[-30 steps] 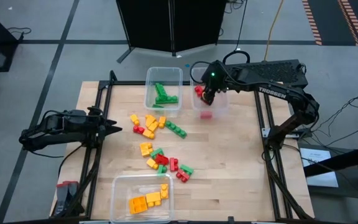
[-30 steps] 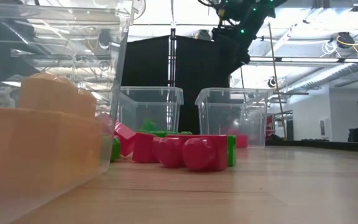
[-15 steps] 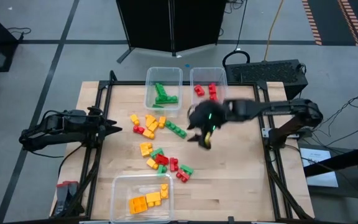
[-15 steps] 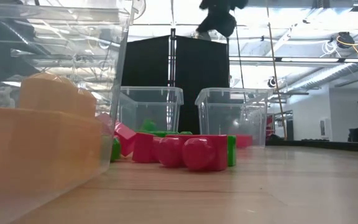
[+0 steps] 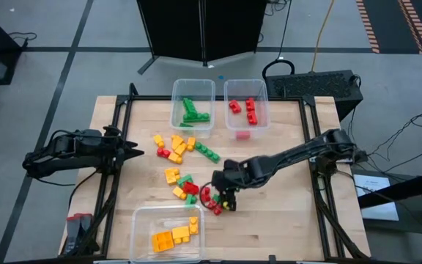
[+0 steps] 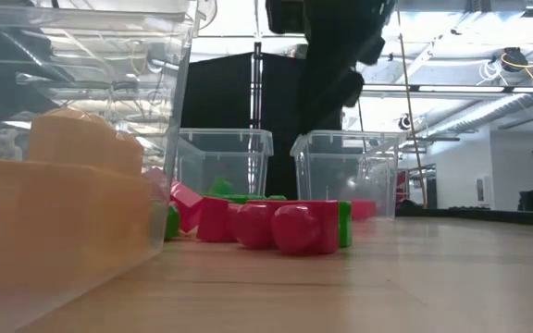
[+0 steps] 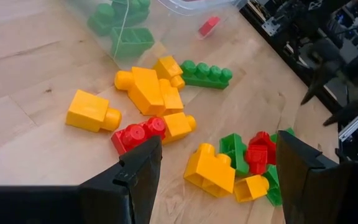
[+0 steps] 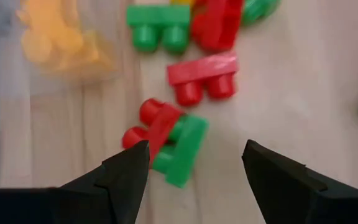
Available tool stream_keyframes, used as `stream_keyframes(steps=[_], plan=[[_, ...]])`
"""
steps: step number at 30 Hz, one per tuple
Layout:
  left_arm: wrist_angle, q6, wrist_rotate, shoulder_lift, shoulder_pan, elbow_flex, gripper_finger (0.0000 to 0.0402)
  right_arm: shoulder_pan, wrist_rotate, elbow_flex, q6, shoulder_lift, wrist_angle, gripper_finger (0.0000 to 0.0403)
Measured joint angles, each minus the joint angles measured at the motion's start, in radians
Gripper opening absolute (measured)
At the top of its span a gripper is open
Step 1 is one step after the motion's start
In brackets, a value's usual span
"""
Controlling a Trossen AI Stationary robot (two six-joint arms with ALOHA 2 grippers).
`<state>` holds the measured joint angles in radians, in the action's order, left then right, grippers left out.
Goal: Sort blocks
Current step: Put the green game piece into the top left transparent bin
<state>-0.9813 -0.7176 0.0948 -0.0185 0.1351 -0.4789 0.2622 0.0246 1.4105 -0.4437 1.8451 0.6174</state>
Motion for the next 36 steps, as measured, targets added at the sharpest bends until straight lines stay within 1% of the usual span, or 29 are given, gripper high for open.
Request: stream_keyframes(steps=[7, 14, 25, 31, 36], plan=[[0.000, 0.001, 0.000, 0.000, 0.000, 0.000, 0.0210, 0.041, -0.003, 0.000, -0.076, 0.071, -0.024, 0.0251], [-0.001, 0.001, -0.002, 0.000, 0.000, 0.000, 0.0210, 0.040, 0.002, 0.000, -0.078, 0.134, -0.013, 0.0251], [-0.001, 0.025, -0.019, 0.000, 0.000, 0.000, 0.0210, 0.000, 0.011, 0.000, -0.069, 0.151, -0.025, 0.0251], [-0.001, 0.025, -0.019, 0.000, 0.000, 0.000, 0.0210, 0.000, 0.030, 0.000, -0.074, 0.162, -0.032, 0.0251], [-0.002, 0.026, -0.019, 0.000, 0.000, 0.000, 0.0210, 0.007, 0.024, 0.003, -0.087, 0.185, -0.057, 0.0251]])
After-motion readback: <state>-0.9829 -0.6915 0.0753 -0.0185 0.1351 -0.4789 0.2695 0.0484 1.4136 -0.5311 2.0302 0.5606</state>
